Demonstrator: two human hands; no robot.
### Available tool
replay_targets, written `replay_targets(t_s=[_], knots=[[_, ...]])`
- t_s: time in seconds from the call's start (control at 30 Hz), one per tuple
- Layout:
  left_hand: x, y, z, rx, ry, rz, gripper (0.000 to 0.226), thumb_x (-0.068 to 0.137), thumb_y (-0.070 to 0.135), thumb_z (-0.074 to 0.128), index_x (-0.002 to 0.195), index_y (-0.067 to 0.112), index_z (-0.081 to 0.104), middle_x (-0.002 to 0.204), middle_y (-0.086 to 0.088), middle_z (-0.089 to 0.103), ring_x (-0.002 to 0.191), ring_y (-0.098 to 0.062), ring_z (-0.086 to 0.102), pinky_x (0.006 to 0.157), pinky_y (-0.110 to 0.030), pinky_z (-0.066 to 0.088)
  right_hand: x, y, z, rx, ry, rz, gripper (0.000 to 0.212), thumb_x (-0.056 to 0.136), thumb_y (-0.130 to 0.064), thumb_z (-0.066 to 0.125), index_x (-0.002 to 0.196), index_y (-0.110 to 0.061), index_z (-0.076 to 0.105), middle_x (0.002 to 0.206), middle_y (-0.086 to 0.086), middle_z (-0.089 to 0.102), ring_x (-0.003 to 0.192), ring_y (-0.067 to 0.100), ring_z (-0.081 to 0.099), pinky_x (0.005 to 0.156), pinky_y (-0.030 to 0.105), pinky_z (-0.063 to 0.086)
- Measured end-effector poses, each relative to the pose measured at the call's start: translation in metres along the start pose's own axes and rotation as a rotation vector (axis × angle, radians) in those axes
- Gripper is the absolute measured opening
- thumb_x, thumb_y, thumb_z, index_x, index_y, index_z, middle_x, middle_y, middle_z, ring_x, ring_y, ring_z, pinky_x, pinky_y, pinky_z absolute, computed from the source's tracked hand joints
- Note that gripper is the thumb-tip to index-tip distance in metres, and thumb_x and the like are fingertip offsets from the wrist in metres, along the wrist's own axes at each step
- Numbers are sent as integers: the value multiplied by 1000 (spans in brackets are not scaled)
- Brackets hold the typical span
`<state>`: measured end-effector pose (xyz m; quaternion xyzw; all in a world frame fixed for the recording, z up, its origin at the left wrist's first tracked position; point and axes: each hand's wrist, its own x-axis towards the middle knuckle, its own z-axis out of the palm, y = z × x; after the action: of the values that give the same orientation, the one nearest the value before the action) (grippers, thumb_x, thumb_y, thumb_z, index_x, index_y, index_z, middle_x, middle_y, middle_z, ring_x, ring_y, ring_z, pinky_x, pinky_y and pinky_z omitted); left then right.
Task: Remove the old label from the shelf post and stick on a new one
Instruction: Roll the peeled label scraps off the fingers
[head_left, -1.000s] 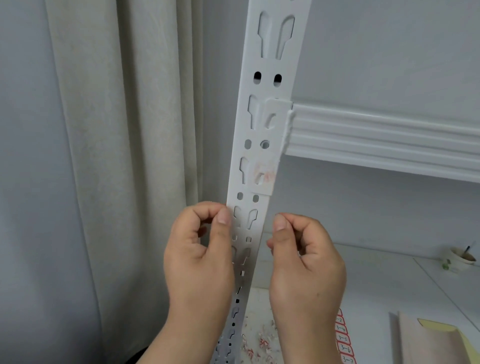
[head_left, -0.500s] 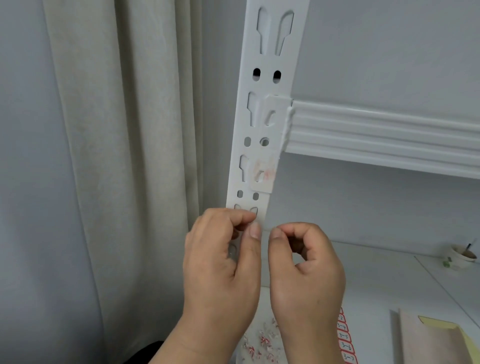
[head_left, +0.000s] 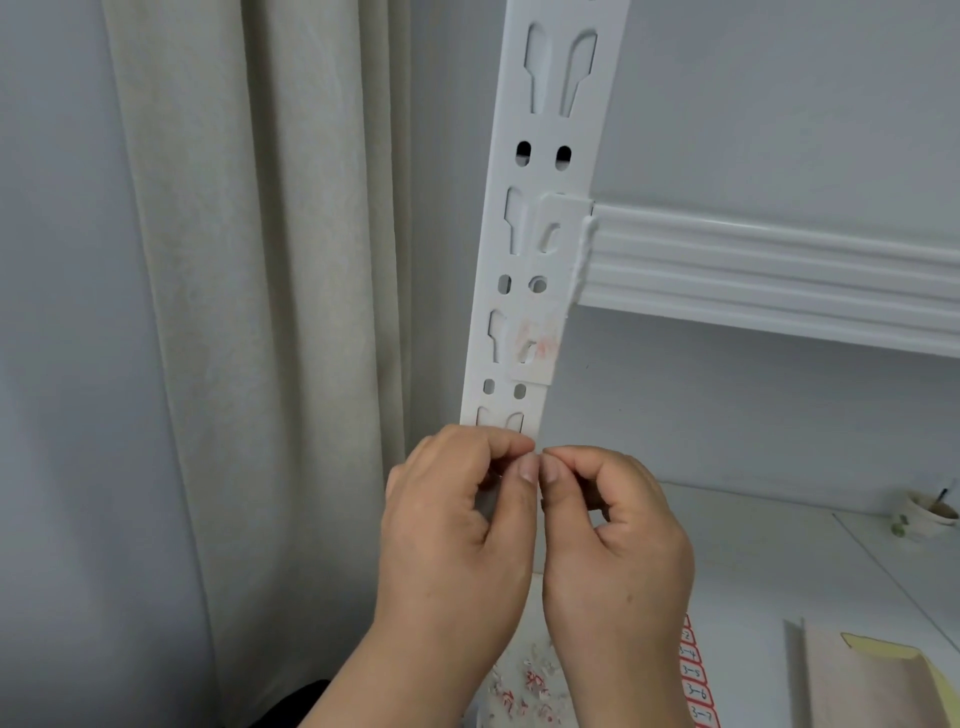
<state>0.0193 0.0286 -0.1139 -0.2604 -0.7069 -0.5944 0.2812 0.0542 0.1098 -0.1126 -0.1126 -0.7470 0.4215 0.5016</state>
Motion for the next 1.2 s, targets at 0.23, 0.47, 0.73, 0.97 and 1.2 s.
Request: replay_targets(t_s=[0.23,0.47,0.73,0.97,1.2], knots=[[5,5,-5,-67,30,-109,9,88,35,55,90,40,62,86,23,67,82,-7,62,71,-22,48,-2,-3,-2,72,-9,85,11,84,-40,49,87,-37,60,73,-18,68,67,8,66,60,16,47],[6,4,-9,-52,76,-81,23,84,15,53,88,35,63,91,19,64,88,-4,62,76,-14,45,-5,-11,-2,120,-17,64,25,88,-52,41,87,-41,63,70,-12,64,63,9,62,54,13,44],[8,6,-12,-154,80,-156,18,90,21,68,75,30,69,81,12,67,80,-3,63,68,-6,44,-1,-8,2,60,40,-5,31,87,-51,39,103,-39,62,98,-18,60,93,-12,55,74,0,38],[10,11,-15,-246,69,-270,27,88,7,70,72,28,68,78,7,69,69,6,61,61,-3,43,6,-10,9,58,-20,57,53,81,-59,38,123,-35,58,115,-24,58,106,-5,55,84,7,42],[13,8,-16,-219,84,-230,27,95,42,60,76,25,69,79,11,71,79,-4,66,67,-8,46,28,-31,11,126,-82,138,49,85,-64,49,122,-35,61,110,-19,68,101,-7,60,82,15,47]])
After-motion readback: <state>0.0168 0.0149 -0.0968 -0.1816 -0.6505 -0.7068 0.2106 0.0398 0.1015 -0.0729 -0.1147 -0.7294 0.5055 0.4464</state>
